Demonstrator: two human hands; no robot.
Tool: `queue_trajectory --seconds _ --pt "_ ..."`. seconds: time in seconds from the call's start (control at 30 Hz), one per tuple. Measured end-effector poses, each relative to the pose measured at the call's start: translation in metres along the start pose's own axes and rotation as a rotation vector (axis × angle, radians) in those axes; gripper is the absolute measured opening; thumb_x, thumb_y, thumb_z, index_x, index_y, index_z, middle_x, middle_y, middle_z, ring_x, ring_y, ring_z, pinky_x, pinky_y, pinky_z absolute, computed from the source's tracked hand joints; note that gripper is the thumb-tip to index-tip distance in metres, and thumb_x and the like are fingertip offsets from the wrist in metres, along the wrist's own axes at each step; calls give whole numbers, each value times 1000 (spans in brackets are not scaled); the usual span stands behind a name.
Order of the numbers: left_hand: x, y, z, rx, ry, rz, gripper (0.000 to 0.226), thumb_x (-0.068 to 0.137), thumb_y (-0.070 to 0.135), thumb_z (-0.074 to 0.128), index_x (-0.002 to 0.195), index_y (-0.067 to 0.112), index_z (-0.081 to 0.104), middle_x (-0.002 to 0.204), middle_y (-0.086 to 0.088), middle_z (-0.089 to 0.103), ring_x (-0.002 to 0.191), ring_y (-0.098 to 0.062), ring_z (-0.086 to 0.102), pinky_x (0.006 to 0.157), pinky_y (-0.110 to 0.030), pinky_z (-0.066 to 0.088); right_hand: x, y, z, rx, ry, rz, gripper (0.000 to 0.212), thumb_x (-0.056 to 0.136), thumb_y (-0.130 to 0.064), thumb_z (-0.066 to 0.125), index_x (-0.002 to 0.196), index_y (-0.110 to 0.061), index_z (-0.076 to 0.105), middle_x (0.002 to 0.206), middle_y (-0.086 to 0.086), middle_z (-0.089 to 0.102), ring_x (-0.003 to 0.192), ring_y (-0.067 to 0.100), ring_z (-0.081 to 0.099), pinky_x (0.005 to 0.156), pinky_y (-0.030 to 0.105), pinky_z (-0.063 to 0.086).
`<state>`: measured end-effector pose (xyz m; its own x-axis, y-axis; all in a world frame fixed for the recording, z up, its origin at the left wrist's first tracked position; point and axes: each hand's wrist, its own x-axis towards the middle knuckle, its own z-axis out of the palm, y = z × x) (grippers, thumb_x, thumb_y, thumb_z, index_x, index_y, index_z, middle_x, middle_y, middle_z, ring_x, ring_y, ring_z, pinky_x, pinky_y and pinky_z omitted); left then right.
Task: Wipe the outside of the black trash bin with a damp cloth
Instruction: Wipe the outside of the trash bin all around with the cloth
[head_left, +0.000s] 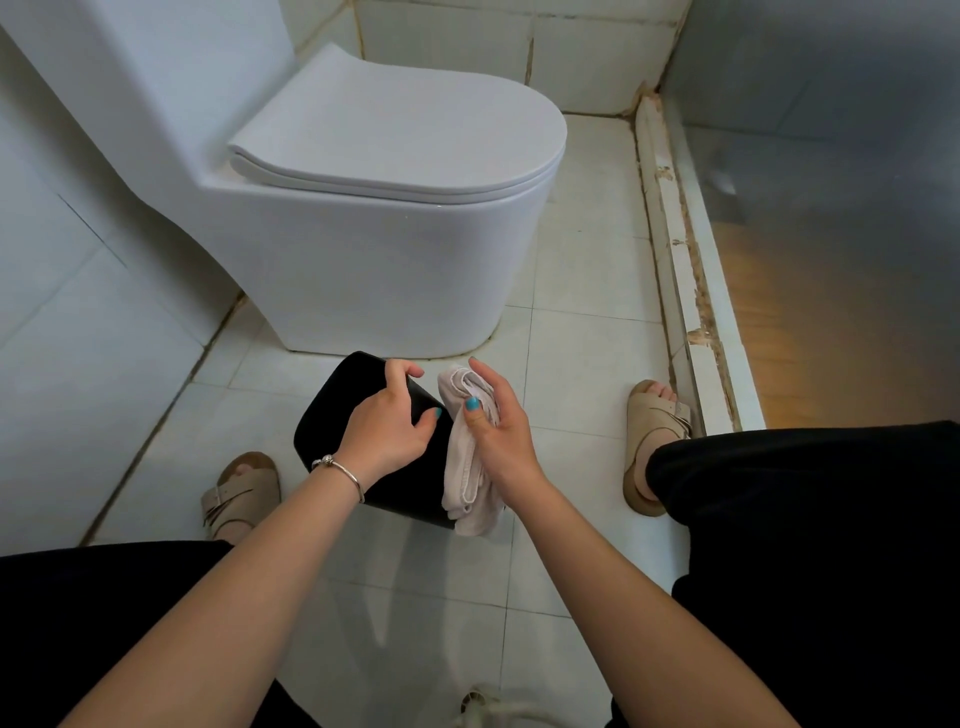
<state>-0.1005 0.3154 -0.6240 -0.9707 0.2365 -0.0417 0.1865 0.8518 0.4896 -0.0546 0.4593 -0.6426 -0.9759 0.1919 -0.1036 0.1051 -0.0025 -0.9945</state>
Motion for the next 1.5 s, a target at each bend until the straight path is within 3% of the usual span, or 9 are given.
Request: queue_trajectory --seconds 0.43,0.6,0.7,0.73,0.83,0.93,1.17,1.37,1.5 --pt "-15 -12 -6 -86 -62 -148 82 93 41 50 152 19 -2 58 2 51 56 -17 55 47 -30 32 -8 2 9 7 -69 4 40 99 -12 51 134 -28 49 129 -16 53 115 -11 49 96 7 39" --pt "-8 -11 -6 -425 -41 -255 68 96 39 47 152 18 15 77 12 50 68 -2 46 66 -26 38 -6 2 9 0 -62 -6 41 98 -10 51 135 -27 49 131 -13 53 117 -9 50 98 9 40" --pt "3 -10 -7 -590 146 -316 29 97 30 46 108 11 65 78 8 54 69 -8 46 70 -28 35 -6 2 5 12 -45 4 40 98 -10 51 134 -28 50 133 -12 53 120 -3 50 95 6 39" --pt "7 -9 -8 -606 191 -342 27 97 30 46 86 11 62 71 6 50 66 -11 43 70 -30 34 -5 3 4 17 -39 12 40 98 -10 51 135 -28 50 134 -12 53 120 -1 50 95 5 39" --pt "17 -13 -7 -631 153 -493 42 93 37 51 115 1 56 93 -3 55 85 -16 49 76 -30 37 -5 5 0 10 -39 40 41 99 -11 50 135 -30 49 134 -14 52 121 0 50 94 4 39" --pt "24 -18 -1 -690 68 -568 61 85 43 57 118 -8 51 103 -19 59 94 -30 56 74 -36 41 -6 5 -1 8 -60 62 42 99 -12 49 136 -31 48 131 -16 52 117 -5 49 91 2 40" --pt "33 -9 -6 -706 4 -634 46 80 36 62 107 0 52 98 -10 55 88 -27 54 70 -33 40 -4 4 3 31 -39 74 40 99 -11 49 132 -34 50 130 -18 53 116 -9 49 90 3 40" --pt "37 -2 -9 -657 -17 -619 18 75 12 53 68 10 37 71 -6 39 61 -20 39 53 -27 29 -3 5 0 44 -10 90 40 100 -12 48 129 -38 50 132 -14 54 117 -4 51 86 4 42" --pt "30 -3 -7 -610 7 -596 8 81 4 48 88 0 49 88 -13 52 80 -29 52 69 -34 43 0 1 -10 48 53 85 39 100 -12 48 131 -35 50 129 -14 53 113 -3 51 88 6 44"
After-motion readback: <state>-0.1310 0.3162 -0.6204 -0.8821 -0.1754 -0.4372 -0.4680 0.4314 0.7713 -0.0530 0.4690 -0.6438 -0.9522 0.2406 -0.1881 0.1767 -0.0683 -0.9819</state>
